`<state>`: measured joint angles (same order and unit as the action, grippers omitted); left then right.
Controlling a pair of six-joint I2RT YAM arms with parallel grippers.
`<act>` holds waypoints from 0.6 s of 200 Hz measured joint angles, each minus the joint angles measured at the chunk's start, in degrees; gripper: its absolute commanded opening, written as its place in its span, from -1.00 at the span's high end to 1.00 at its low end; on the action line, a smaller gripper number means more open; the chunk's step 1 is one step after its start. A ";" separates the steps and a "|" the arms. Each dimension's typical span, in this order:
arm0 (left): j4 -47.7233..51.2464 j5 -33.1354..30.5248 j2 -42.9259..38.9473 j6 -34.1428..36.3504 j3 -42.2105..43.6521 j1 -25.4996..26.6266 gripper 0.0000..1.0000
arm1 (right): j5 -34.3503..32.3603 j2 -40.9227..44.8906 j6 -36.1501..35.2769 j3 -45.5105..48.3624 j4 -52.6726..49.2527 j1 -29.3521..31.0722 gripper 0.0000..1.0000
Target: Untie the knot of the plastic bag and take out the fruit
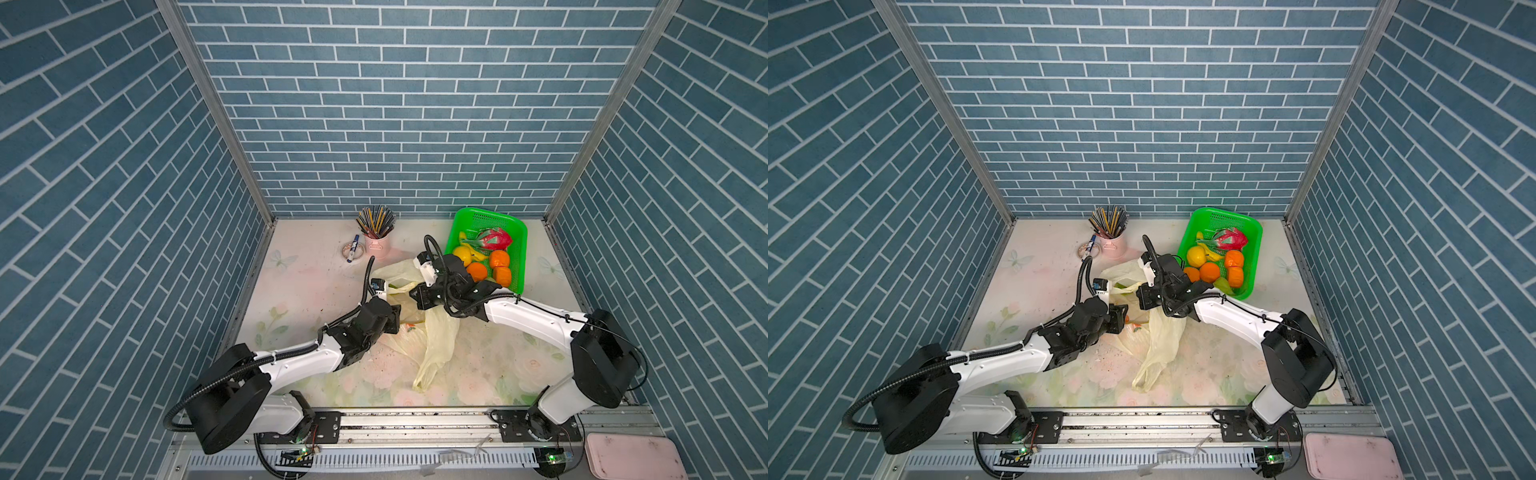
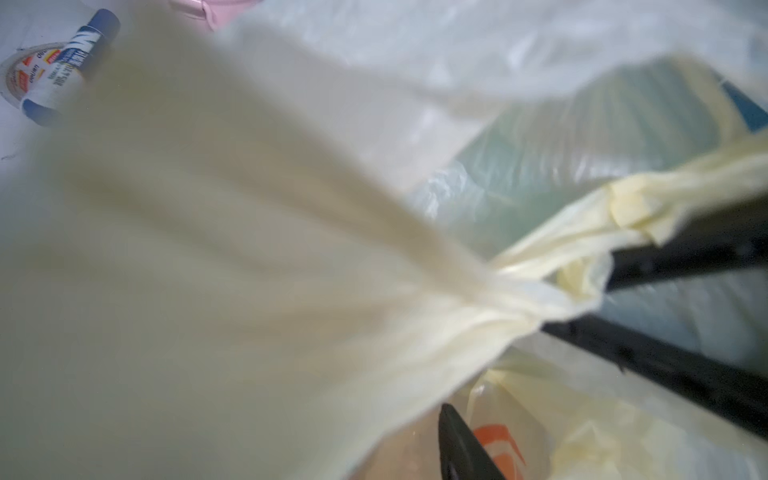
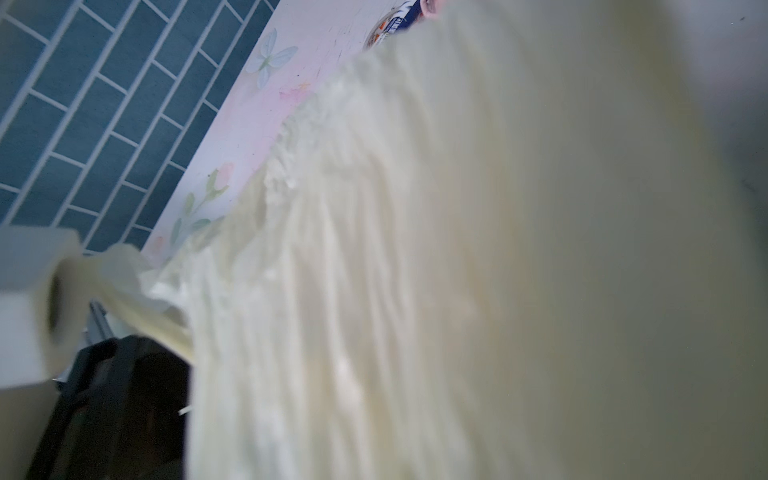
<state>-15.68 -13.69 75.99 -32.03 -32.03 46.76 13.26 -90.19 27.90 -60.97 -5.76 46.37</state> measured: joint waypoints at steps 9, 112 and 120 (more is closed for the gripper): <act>-0.24 -0.04 0.68 0.94 -0.55 -0.39 -0.09 | 0.98 0.26 1.84 0.00 0.02 0.15 0.91; -9.92 -4.90 11.06 15.02 -2.62 -1.11 -0.66 | 12.15 3.48 21.75 -1.44 4.90 0.44 1.00; -10.78 -4.85 12.09 16.59 -2.95 -1.11 -0.70 | 12.96 3.52 22.73 -1.44 5.40 0.46 1.00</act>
<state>-26.46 -18.55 88.07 -15.44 -34.98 45.65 26.22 -86.67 50.63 -62.41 -0.36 46.83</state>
